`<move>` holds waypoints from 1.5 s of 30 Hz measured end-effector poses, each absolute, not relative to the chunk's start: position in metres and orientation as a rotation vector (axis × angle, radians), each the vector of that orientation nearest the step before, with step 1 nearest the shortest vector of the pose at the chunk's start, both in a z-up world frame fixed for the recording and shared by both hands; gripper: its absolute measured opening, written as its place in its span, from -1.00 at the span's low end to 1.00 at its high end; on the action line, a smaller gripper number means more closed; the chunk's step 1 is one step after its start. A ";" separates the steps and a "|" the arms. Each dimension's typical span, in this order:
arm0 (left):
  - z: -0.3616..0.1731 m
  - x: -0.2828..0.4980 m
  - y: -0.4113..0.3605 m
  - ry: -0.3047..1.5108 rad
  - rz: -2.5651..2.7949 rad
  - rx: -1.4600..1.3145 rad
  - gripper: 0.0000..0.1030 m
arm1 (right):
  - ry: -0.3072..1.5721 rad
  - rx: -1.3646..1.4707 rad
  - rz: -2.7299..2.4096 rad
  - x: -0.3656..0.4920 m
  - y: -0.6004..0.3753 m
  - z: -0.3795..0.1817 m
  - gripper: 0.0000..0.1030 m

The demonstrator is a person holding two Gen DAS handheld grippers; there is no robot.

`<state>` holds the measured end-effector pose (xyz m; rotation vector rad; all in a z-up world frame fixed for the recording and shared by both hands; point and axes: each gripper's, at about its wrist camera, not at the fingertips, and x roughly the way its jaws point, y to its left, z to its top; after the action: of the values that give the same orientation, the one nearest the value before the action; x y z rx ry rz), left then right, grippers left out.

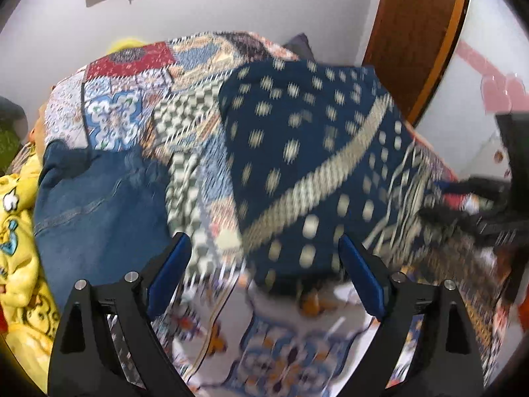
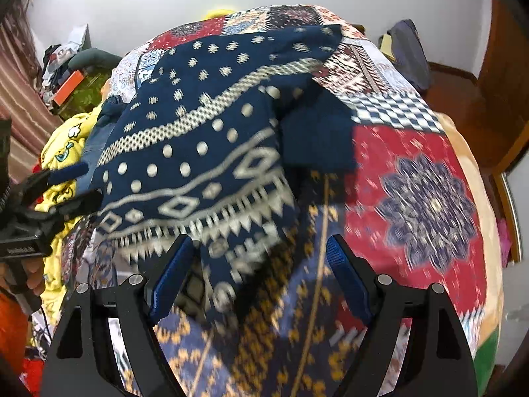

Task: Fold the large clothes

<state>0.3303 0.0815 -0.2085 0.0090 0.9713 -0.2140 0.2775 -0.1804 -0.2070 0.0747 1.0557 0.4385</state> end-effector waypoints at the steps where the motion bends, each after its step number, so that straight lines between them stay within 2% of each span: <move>1: -0.209 0.328 0.084 0.976 -0.210 0.014 0.76 | 1.057 0.082 0.436 0.275 -0.184 -0.205 0.55; 7: -0.187 0.318 0.102 0.937 -0.152 -0.001 0.76 | 1.011 0.112 0.438 0.283 -0.192 -0.192 0.55; 13: -0.171 0.348 0.113 0.919 -0.215 -0.149 0.76 | 1.007 0.239 0.504 0.314 -0.185 -0.195 0.55; 21: -0.232 0.405 0.115 1.082 -0.379 -0.494 0.77 | 1.143 0.412 0.546 0.356 -0.178 -0.248 0.55; 24: -0.247 0.418 0.120 1.100 -0.411 -0.610 0.91 | 1.165 0.475 0.571 0.370 -0.177 -0.260 0.55; 35: -0.283 0.459 0.112 1.173 -0.469 -0.796 0.94 | 1.229 0.706 0.725 0.411 -0.173 -0.287 0.58; 36: -0.283 0.459 0.111 1.169 -0.463 -0.797 0.94 | 1.236 0.713 0.740 0.412 -0.171 -0.289 0.55; 38: -0.279 0.456 0.107 1.165 -0.458 -0.782 0.78 | 1.237 0.720 0.737 0.410 -0.169 -0.290 0.45; 39: -0.277 0.453 0.106 1.161 -0.453 -0.777 0.73 | 1.233 0.712 0.734 0.408 -0.168 -0.288 0.32; 41: -0.271 0.446 0.104 1.147 -0.452 -0.772 0.47 | 1.217 0.691 0.735 0.401 -0.164 -0.280 0.04; 43: -0.258 0.435 0.107 1.123 -0.437 -0.769 0.39 | 1.192 0.672 0.735 0.392 -0.160 -0.268 -0.26; 45: -0.246 0.424 0.115 1.087 -0.433 -0.762 0.34 | 1.179 0.648 0.751 0.384 -0.152 -0.255 -0.32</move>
<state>0.4237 0.1148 -0.2463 -0.7620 1.0874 -0.4329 0.3837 -0.1524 -0.2553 0.6479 1.1787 0.7507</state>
